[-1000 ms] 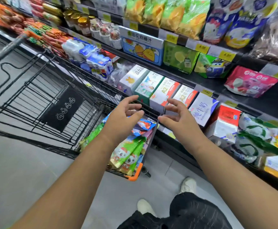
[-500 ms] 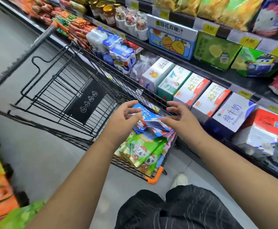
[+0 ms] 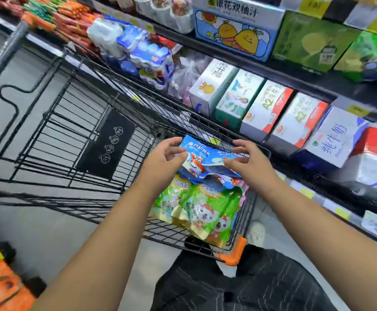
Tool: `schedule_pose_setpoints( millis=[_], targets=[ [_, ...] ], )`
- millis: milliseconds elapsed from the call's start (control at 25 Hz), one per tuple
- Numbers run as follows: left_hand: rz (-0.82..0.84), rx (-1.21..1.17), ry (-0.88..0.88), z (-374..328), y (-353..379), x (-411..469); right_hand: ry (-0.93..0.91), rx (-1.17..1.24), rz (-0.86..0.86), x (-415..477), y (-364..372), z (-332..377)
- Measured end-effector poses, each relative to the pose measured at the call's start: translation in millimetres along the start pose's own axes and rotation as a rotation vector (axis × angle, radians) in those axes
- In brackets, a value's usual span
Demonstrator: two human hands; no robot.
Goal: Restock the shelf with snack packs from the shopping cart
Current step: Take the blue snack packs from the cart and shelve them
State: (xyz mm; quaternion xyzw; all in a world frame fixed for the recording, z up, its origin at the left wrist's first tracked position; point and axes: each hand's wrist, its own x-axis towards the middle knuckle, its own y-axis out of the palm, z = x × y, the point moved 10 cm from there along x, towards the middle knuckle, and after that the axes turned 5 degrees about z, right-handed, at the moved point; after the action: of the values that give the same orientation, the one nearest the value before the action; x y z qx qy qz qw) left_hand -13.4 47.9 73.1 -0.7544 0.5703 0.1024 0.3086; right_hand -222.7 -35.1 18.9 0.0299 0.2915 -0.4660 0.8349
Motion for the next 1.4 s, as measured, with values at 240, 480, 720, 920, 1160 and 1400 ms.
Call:
schedule_pose_setpoints(
  millis=[240,480,720,920,1160,1400],
  targets=[
    [0.17,0.158,0.004,33,2,86,0.187,0.071,-0.18,46,16,-56],
    [0.244,0.239,-0.052,78,22,152,0.335,0.009,-0.321,80,12,-109],
    [0.243,0.291,-0.119,128,39,201,0.448,-0.057,-0.392,110,9,-158],
    [0.172,0.531,-0.166,171,42,238,0.604,-0.157,-0.369,128,13,-192],
    [0.165,0.504,-0.232,203,51,260,0.708,-0.226,-0.254,141,13,-199],
    [0.154,0.077,-0.457,226,52,262,0.823,-0.491,0.02,159,17,-183]
  ],
)
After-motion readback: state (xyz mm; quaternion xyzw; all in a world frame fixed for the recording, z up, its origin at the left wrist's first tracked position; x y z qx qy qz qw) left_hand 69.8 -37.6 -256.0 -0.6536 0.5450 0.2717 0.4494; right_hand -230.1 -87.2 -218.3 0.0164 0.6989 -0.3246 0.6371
